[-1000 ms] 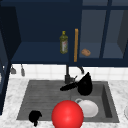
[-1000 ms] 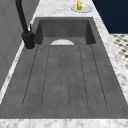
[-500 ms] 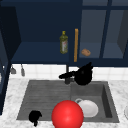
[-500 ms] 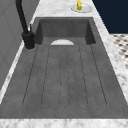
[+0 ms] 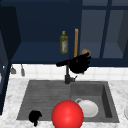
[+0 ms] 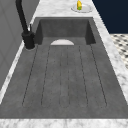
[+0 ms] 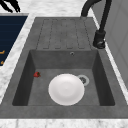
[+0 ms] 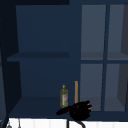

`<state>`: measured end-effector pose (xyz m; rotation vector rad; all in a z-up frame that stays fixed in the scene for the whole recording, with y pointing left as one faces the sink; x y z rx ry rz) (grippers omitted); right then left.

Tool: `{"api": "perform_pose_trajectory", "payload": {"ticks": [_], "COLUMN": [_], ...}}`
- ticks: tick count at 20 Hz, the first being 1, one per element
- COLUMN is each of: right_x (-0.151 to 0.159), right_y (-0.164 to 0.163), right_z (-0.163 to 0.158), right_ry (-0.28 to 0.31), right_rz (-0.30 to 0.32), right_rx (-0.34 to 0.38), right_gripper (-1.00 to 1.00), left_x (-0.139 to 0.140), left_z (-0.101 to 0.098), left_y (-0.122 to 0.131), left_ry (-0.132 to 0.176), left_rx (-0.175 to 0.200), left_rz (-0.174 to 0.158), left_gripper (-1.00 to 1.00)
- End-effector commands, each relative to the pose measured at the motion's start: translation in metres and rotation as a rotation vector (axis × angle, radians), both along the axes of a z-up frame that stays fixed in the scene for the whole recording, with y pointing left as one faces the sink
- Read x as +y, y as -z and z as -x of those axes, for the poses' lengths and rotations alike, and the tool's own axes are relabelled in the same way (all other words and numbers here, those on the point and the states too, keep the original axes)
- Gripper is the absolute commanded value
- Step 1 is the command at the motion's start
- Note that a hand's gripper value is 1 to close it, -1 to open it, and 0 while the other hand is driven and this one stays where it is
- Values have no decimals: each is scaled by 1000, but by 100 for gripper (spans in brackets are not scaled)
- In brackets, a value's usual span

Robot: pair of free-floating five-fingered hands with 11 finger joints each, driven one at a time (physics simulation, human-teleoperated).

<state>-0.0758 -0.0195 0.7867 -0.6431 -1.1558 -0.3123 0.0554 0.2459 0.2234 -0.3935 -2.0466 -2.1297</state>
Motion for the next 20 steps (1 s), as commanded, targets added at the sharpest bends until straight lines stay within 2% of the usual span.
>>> {"api": "perform_pose_trajectory", "payload": {"ticks": [1, 11, 14, 20], "right_x": [10, -7, -19, -36], "right_y": [6, -4, -3, -6], "right_z": [-27, -81, -98, -112], "right_ry": [41, 30, 9, 57], "right_rz": [-33, -224, -227, -259], "right_rx": [0, -27, 9, -49], "right_gripper": [-100, -100, -100, -100], "left_x": [0, 0, 0, 0], "left_z": [0, 0, 0, 0], "left_y": [0, 0, 0, 0], "left_ry": [0, 0, 0, 0], "left_rx": [0, 0, 0, 0], "left_rz": [0, 0, 0, 0], "left_gripper": [0, 0, 0, 0]}}
